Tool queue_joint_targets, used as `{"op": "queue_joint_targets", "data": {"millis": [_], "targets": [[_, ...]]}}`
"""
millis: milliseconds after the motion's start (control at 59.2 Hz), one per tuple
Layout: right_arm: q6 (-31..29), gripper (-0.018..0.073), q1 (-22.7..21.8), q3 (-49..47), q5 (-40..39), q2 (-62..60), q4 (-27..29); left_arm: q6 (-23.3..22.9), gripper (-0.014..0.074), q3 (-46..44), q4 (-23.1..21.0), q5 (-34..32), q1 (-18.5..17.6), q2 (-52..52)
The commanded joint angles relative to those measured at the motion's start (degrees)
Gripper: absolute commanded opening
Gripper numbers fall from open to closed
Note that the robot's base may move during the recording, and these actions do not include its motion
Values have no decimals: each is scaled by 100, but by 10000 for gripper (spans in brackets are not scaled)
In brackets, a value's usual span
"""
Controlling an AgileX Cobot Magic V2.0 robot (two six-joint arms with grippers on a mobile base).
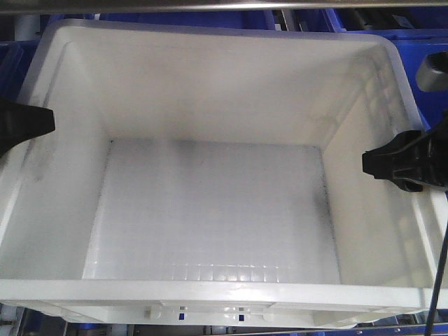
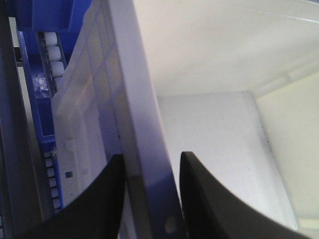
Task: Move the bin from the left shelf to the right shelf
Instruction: 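Lower the held tote onto the roller shelf with both grippers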
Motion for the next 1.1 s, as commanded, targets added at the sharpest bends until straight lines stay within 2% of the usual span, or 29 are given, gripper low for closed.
{"op": "queue_joint_targets", "data": {"millis": [0,1081], "targets": [[32,-4,46,-226,-654,-84,756,203,-6,-234,-1039,-250,-128,-109],[32,-4,46,-226,-654,-84,756,203,-6,-234,-1039,-250,-128,-109]]}}
